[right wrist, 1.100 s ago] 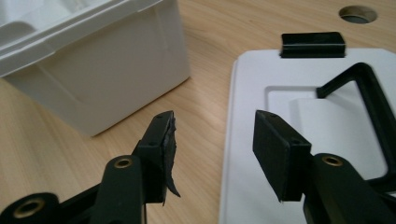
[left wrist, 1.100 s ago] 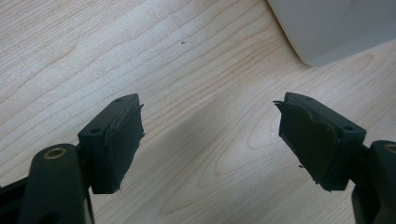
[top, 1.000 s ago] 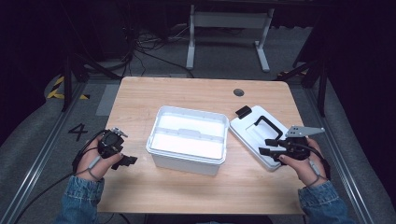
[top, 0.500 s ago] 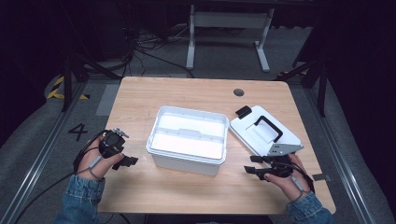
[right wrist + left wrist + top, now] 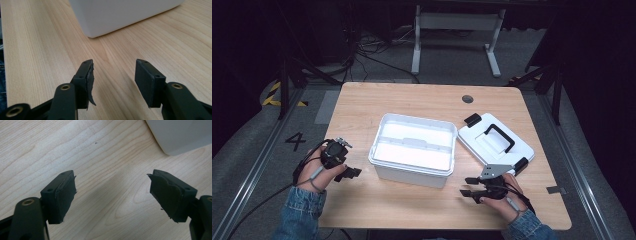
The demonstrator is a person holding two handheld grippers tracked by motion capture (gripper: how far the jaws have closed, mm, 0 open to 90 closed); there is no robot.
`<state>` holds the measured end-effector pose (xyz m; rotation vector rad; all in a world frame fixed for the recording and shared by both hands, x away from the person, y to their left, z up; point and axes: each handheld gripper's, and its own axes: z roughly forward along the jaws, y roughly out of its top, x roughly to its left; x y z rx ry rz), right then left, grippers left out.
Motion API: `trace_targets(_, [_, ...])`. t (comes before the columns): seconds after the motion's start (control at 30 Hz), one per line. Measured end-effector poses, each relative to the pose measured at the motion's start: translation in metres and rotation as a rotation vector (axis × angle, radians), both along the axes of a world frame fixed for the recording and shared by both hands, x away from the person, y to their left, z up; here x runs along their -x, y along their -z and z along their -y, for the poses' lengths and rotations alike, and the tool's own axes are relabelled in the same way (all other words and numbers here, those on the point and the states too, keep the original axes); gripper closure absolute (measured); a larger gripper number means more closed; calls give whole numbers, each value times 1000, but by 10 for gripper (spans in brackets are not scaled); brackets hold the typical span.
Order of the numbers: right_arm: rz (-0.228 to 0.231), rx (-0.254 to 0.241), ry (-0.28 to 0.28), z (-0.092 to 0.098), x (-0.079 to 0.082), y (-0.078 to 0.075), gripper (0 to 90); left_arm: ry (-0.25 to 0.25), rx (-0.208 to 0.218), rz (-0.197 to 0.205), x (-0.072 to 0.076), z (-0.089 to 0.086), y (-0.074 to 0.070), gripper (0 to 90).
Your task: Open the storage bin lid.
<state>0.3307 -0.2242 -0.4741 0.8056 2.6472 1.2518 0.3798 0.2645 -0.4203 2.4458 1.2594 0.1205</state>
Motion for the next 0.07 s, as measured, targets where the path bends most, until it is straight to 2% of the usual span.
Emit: trace_targets(0.07, [8,-3,7,1,-1,0,495,-19,7,16,0,-1,-1,215])
